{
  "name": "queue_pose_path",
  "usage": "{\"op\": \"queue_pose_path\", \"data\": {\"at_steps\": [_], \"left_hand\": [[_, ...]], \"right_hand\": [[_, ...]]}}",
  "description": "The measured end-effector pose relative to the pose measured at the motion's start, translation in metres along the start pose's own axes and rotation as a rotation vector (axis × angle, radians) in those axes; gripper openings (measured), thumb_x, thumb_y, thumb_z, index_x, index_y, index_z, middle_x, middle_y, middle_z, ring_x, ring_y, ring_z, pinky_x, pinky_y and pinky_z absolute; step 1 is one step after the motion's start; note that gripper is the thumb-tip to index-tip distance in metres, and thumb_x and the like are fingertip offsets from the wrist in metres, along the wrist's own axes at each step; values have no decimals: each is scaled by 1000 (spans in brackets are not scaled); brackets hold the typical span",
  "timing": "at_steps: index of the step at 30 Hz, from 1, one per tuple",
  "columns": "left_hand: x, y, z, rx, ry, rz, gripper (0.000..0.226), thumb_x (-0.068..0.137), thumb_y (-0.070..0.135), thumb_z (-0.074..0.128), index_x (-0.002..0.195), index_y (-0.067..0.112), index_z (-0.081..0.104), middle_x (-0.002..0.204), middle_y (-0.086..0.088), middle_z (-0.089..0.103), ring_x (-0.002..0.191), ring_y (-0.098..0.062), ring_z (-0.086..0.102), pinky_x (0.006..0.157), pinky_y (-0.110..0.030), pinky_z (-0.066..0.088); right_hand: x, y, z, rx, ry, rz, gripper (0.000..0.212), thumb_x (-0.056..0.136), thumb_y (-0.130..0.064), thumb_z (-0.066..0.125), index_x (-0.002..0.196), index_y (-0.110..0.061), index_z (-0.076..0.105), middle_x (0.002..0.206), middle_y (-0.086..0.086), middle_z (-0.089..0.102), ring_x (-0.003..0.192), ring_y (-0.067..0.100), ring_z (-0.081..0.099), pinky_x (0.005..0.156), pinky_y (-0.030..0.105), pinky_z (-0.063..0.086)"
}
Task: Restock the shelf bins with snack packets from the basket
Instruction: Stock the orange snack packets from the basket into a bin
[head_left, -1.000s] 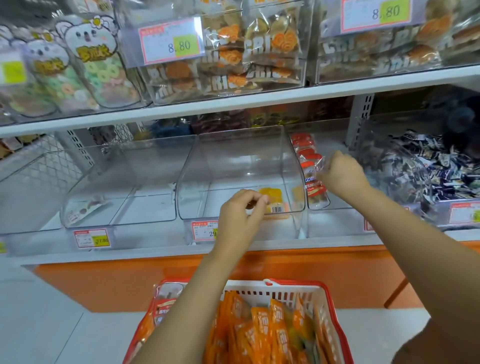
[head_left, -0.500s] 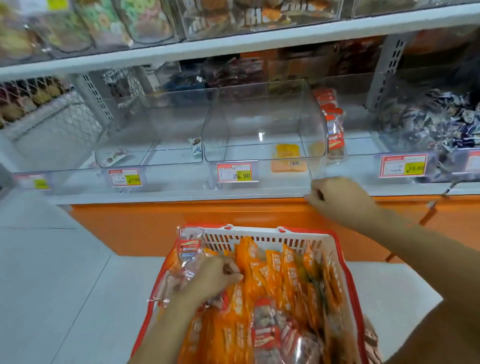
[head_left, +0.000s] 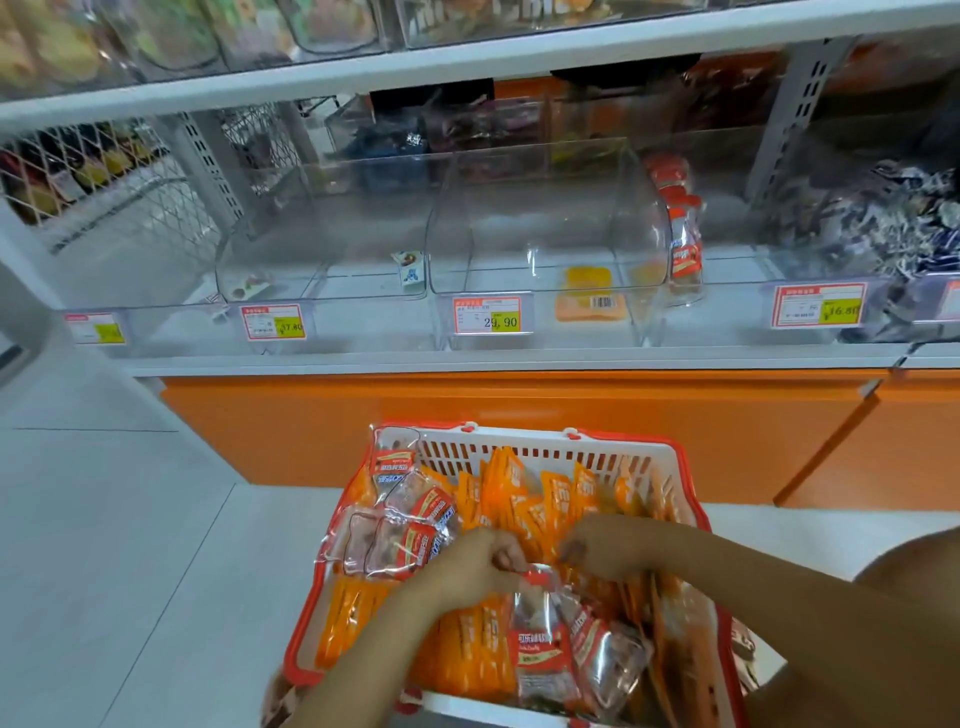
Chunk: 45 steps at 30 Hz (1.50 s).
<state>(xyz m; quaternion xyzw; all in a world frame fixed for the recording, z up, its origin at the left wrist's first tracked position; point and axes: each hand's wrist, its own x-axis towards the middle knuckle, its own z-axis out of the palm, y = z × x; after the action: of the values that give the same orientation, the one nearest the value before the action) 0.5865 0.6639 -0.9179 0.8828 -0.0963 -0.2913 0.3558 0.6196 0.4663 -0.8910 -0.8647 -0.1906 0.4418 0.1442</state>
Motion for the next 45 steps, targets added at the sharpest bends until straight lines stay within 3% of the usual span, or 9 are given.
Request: {"op": "queue_pose_path", "data": {"at_steps": [4, 9, 11, 15, 18, 22, 30, 37, 45], "left_hand": [[-9, 32, -38, -144, 46, 122, 15, 85, 16, 69, 79, 25, 60, 72, 8, 58, 67, -8, 57, 64, -21, 48], [-24, 77, -93, -284, 133, 276, 8, 90, 5, 61, 93, 12, 64, 78, 8, 65, 71, -7, 62, 69, -18, 50], [-27, 93, -107, -352, 163, 343, 11, 91, -1, 57, 91, 9, 63, 83, -7, 65, 75, -11, 63, 73, -21, 51], [-22, 134, -123, -387, 207, 470, 17, 88, -7, 57, 88, 10, 63, 84, -4, 68, 81, -11, 65, 77, -20, 51], [-10, 165, -132, -428, 289, 552, 22, 86, -9, 58, 90, 13, 63, 92, 1, 69, 90, -9, 66, 83, -21, 52], [20, 182, -145, -194, 568, 545, 26, 90, 15, 63, 108, 33, 60, 114, 14, 64, 110, -1, 57, 97, -20, 43], [66, 180, -131, 109, 617, 393, 21, 92, 20, 60, 112, 23, 66, 113, 7, 58, 103, -1, 53, 93, -13, 39], [71, 174, -129, 40, 649, 434, 18, 92, 16, 59, 105, 26, 66, 103, 16, 56, 98, 13, 50, 83, 4, 31], [71, 168, -125, -3, 665, 473, 26, 92, 10, 56, 110, 27, 66, 108, 20, 56, 101, 24, 44, 84, 7, 27]], "right_hand": [[-7, 5, -15, 655, 15, -49, 34, 95, 0, 45, 126, -7, 59, 127, 13, 60, 115, 25, 59, 98, 36, 50], [-24, 5, -47, 1083, -234, -330, 32, 86, -39, 65, 108, -16, 63, 105, 8, 63, 100, 19, 59, 88, 28, 43], [-36, 0, -65, 1091, -320, -474, 16, 91, -35, 58, 90, -27, 72, 82, -8, 63, 75, 5, 58, 73, 19, 42], [-53, -2, -109, 992, -247, -564, 45, 83, -25, 68, 123, -7, 60, 85, -6, 64, 72, 5, 58, 67, 15, 45], [-78, -3, -150, 776, -56, -586, 27, 73, -32, 79, 96, -18, 75, 83, -2, 64, 72, 15, 49, 64, 20, 35], [-133, 10, -202, 827, 439, -537, 20, 82, -4, 58, 73, -14, 73, 61, -9, 63, 48, -2, 49, 47, 7, 37], [-126, 84, -253, 959, 1322, -238, 15, 87, -14, 66, 99, -4, 68, 63, -6, 64, 45, -2, 43, 44, 10, 34], [-70, 100, -257, 688, 1031, 213, 30, 89, -21, 67, 100, 7, 69, 78, 16, 63, 66, 21, 52, 71, 32, 46], [-49, 108, -267, 676, 1007, 273, 43, 86, -6, 66, 127, 2, 56, 120, 17, 64, 105, 32, 64, 96, 45, 50]]}}
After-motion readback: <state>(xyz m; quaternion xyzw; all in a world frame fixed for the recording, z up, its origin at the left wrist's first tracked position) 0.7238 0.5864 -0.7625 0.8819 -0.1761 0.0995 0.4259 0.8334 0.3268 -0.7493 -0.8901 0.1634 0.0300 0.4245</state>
